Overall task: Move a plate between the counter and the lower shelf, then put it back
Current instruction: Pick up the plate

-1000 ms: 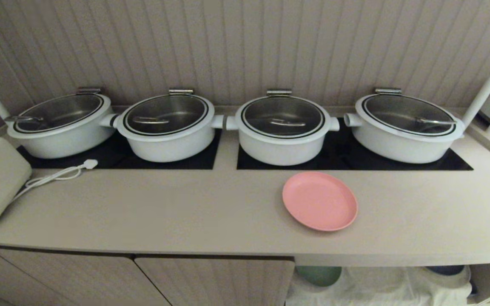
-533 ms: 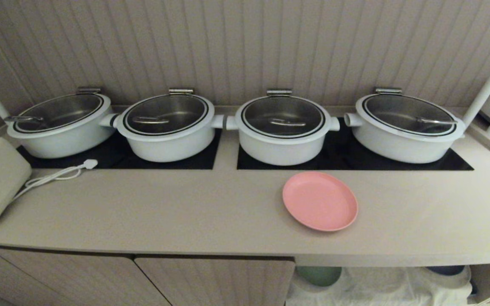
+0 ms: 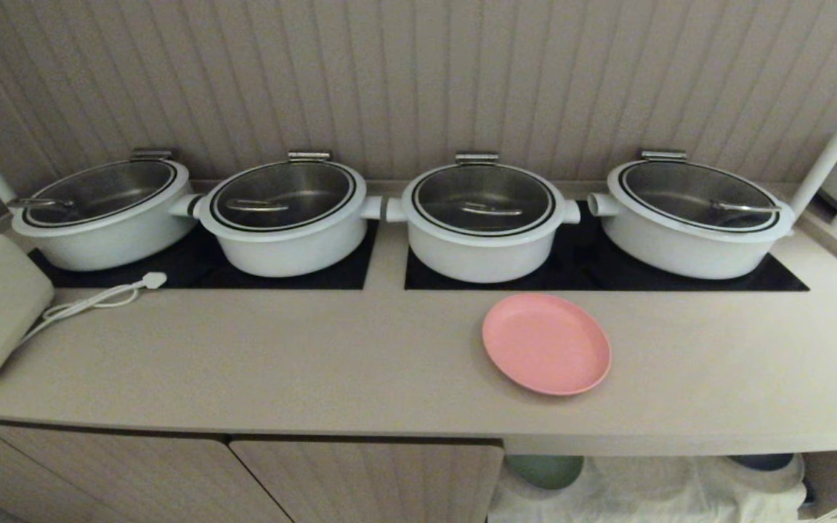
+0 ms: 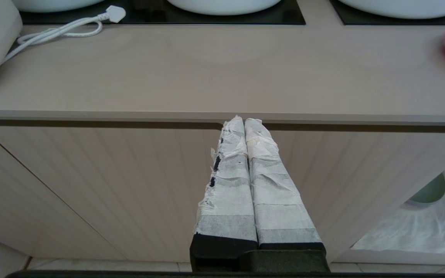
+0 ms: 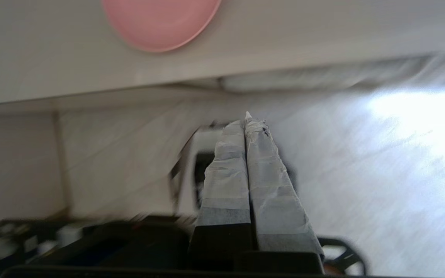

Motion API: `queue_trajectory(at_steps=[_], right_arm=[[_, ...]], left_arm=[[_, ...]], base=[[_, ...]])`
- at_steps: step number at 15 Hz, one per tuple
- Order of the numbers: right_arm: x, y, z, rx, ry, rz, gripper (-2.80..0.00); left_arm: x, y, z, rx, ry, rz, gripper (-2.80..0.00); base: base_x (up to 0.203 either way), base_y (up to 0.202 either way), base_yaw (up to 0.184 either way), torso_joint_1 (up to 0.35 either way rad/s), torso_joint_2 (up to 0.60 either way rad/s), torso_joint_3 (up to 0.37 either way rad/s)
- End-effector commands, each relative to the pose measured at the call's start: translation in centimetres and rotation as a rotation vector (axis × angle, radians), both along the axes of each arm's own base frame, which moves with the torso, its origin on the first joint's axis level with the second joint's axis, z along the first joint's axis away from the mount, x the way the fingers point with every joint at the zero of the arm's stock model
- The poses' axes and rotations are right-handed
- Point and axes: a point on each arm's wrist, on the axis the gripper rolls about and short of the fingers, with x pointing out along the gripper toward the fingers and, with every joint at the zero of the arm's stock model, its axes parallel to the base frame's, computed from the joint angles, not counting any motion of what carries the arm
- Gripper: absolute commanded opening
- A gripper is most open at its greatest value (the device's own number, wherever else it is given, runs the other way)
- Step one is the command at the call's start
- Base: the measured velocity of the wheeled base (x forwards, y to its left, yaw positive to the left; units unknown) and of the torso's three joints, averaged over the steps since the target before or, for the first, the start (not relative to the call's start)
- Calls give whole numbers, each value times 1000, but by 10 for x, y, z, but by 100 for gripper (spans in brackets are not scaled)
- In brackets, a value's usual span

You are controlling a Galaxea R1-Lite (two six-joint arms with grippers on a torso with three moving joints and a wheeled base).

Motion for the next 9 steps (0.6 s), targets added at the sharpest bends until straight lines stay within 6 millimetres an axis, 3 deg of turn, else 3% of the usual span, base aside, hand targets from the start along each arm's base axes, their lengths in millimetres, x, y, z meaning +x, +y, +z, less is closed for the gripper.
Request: queue_trajectory(at_steps=[1, 4, 9], right_arm=[[32, 12, -5, 35, 101, 21, -280], [61, 33, -17, 67, 192, 88, -280], [119, 50, -41, 77, 290, 122, -280]], left_arm=[[0, 0, 0, 0, 0, 0, -280], [0, 0, 0, 0, 0, 0, -280], [0, 0, 0, 0, 1, 0, -280]], base=[[0, 0, 0, 0, 0, 0], [0, 0, 0, 0, 0, 0], [0, 0, 0, 0, 0, 0]])
